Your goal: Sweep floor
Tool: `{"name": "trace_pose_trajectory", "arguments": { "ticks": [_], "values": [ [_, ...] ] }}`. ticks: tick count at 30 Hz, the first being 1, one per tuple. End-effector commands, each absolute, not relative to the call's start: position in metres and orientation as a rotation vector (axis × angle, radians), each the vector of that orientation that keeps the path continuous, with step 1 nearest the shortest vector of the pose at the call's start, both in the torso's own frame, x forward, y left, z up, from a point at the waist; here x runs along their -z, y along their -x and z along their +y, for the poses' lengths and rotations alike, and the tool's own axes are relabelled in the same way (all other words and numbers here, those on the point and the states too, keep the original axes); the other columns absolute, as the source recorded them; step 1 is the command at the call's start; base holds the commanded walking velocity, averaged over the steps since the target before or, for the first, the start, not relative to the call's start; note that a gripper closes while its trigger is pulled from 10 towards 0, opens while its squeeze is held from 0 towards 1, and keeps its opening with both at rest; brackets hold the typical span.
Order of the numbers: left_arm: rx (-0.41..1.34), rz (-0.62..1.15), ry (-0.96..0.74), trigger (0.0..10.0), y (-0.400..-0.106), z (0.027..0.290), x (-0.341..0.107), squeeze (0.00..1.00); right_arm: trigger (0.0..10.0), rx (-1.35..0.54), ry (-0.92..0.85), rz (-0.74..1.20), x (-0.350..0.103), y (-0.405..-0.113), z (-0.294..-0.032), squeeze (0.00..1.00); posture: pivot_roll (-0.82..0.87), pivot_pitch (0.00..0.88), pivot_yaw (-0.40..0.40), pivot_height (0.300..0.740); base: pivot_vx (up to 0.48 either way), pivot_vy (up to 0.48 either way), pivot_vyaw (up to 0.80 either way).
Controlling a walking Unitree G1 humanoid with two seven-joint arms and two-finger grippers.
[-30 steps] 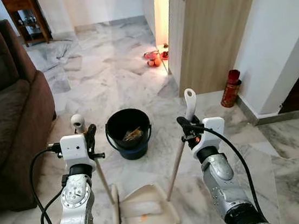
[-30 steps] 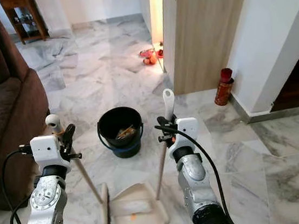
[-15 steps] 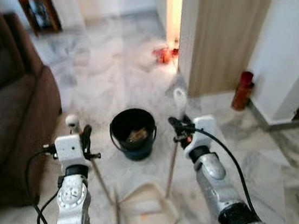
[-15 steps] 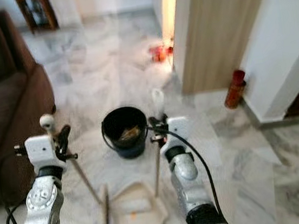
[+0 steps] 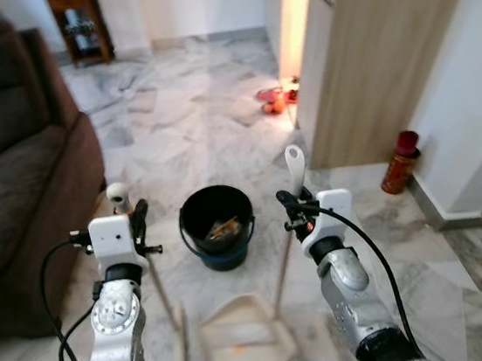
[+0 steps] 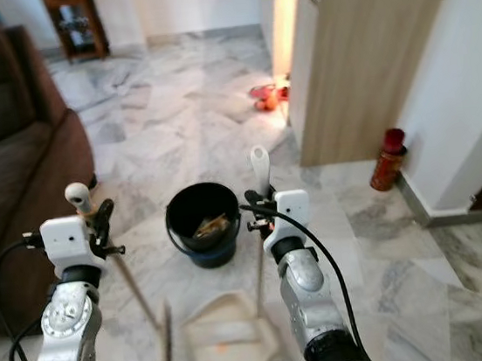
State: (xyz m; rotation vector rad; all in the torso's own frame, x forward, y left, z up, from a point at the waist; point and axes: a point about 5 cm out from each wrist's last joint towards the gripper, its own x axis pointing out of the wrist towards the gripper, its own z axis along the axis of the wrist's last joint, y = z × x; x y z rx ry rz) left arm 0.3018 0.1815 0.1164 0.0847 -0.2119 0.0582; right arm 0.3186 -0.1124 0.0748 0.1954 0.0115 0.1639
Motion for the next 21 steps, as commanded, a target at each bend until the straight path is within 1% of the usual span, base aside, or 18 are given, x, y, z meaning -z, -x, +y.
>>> {"name": "trace_pose_trajectory", "arguments": {
  "ticks": [1,9,17,21],
  "values": [
    [-0.057,-0.254,-0.081,10.0,-0.3029,0.1821,-0.1251,0.0,10.0,-0.185,-0.21,-0.045,-0.0892,-0.3241,-0.105,0.0,0.08,0.0,0.013,0.74,0.292,0.0,0.0],
    [-0.058,-0.256,-0.082,10.0,-0.3027,0.183,-0.1254,0.0,10.0,-0.186,-0.209,-0.044,-0.0893,-0.3241,-0.104,0.0,0.08,0.0,0.012,0.74,0.297,0.0,0.0],
    [-0.054,-0.263,-0.095,10.0,-0.2997,0.1841,-0.1246,0.0,10.0,-0.185,-0.21,-0.044,-0.0897,-0.3236,-0.1037,0.0,0.08,0.0,0.014,0.74,0.0,0.0,0.0],
    [-0.07,-0.266,-0.135,10.0,-0.2969,0.1918,-0.1249,0.0,10.0,-0.177,-0.21,-0.052,-0.091,-0.3233,-0.1049,0.0,0.08,0.0,0.016,0.74,0.0,0.0,0.0]
  ]
}}
